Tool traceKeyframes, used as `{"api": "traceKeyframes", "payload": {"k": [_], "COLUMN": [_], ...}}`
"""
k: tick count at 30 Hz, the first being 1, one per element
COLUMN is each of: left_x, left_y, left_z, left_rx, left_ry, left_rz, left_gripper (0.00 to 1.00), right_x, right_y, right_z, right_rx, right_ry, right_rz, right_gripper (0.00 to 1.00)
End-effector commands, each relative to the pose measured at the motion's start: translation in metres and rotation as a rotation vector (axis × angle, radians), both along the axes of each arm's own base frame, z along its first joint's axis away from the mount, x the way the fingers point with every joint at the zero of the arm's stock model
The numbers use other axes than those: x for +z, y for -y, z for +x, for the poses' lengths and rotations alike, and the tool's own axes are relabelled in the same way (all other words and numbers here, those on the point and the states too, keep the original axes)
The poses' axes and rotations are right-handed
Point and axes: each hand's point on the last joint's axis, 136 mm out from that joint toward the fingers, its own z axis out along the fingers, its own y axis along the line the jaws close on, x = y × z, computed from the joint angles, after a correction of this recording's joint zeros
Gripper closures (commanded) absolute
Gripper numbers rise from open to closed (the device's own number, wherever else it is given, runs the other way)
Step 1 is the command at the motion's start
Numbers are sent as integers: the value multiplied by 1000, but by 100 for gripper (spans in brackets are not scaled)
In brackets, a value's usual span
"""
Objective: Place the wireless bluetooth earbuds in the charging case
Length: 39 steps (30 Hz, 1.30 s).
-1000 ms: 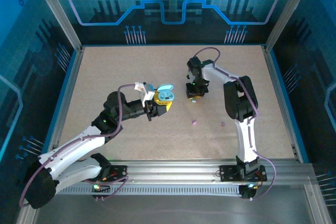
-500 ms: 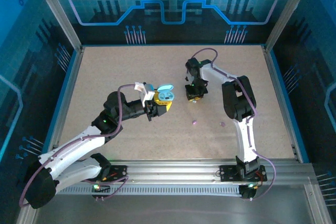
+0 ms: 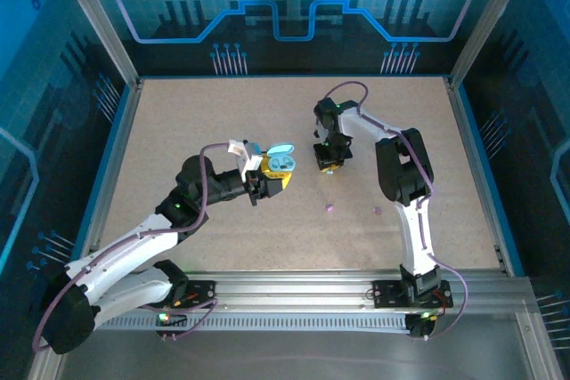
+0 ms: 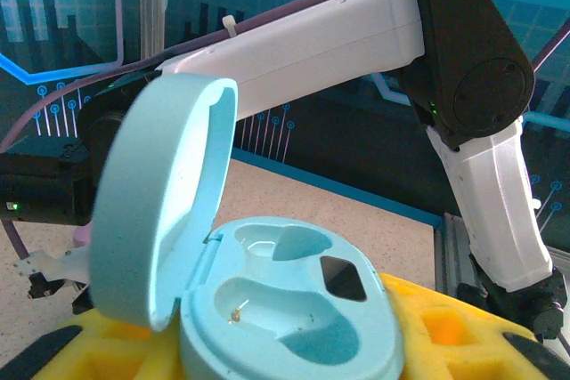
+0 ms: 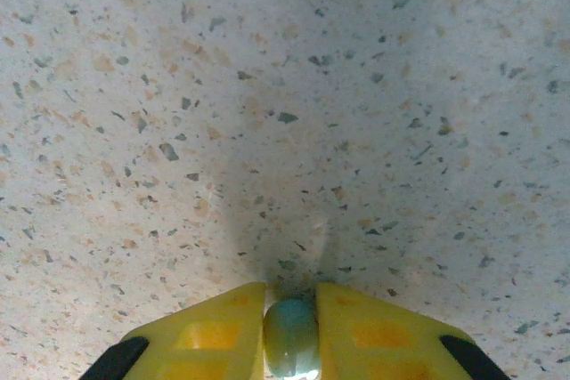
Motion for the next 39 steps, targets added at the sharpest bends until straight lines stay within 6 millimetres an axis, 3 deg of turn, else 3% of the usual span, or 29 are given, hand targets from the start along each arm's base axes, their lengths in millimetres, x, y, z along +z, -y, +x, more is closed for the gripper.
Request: {"api": "traceKeyframes", "payload": {"k": [1, 5, 13, 18, 26, 39], "left_x": [3, 1, -7, -7, -14, -11], "left_y": [-3, -5, -23, -39, -36, -20], "left_z": [-1, 2, 17, 31, 35, 38], "left_rx": [17, 41, 110, 158, 136, 120], "left_ry": [6, 6, -16, -33, -30, 83], "left_rz": [-15, -13, -16, -48, -30, -4], "left_gripper": [70, 70, 70, 70, 70, 70], "right_x": [11, 50, 181, 236, 278, 315], "right_y": [-13, -26, -61, -70, -77, -94], "right_z": [-3, -3, -22, -41, -69, -101], "right_rx": [8, -34, -81, -22, 71, 132], "right_ry": [1, 46, 111, 69, 24, -22], "right_rz": [69, 245, 906, 1150, 1276, 1319], "right_gripper": [81, 81, 81, 81, 81, 81]}}
